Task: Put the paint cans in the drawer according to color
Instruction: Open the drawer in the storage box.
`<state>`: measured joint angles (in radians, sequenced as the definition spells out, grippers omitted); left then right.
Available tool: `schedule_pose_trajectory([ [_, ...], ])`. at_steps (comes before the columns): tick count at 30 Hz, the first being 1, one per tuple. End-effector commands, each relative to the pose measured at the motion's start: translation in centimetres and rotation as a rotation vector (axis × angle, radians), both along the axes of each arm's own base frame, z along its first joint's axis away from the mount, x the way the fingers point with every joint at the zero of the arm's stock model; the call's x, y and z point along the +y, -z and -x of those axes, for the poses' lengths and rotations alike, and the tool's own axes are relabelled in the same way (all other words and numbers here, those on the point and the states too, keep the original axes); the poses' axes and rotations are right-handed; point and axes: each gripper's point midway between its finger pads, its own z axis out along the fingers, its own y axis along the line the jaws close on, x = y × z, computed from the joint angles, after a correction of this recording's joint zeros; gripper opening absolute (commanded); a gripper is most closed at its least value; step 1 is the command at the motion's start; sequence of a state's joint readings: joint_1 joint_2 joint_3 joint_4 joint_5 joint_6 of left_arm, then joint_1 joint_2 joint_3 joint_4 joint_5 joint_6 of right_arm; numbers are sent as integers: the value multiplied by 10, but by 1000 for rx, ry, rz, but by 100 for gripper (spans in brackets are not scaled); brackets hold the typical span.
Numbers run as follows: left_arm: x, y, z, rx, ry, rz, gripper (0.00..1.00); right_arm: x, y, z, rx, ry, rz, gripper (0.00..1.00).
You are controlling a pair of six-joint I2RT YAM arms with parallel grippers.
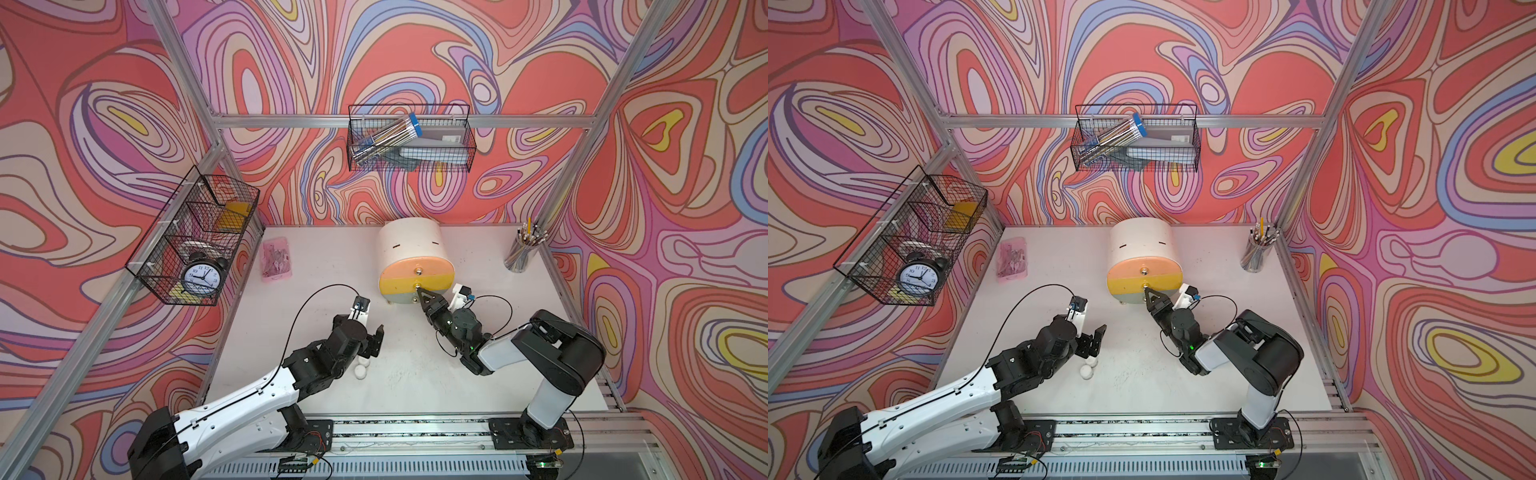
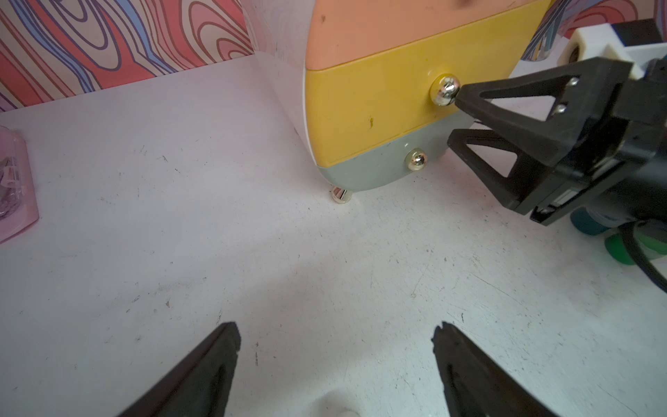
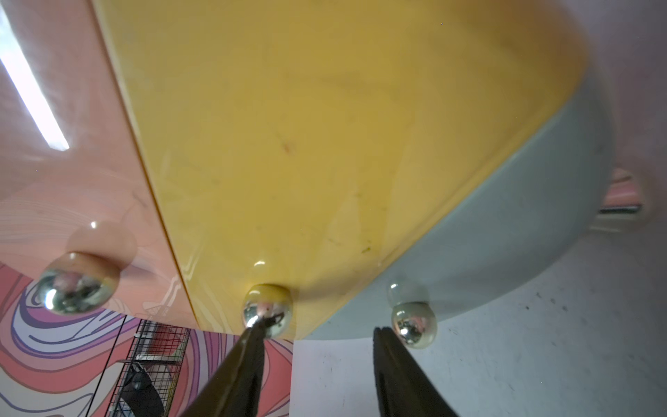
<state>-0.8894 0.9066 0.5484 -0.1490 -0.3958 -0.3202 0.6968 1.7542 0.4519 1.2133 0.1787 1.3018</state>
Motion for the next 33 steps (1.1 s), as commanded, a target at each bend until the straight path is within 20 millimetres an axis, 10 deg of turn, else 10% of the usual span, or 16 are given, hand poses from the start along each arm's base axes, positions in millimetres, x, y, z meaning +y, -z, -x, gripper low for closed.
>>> schedule_pose_trajectory([
  [1, 0, -3, -2, -25, 4, 4, 90, 4, -28, -6, -71, 1, -73, 53],
  [33, 1, 3, -3, -27, 5, -23, 91, 7, -29, -15, -68, 35, -83, 12],
])
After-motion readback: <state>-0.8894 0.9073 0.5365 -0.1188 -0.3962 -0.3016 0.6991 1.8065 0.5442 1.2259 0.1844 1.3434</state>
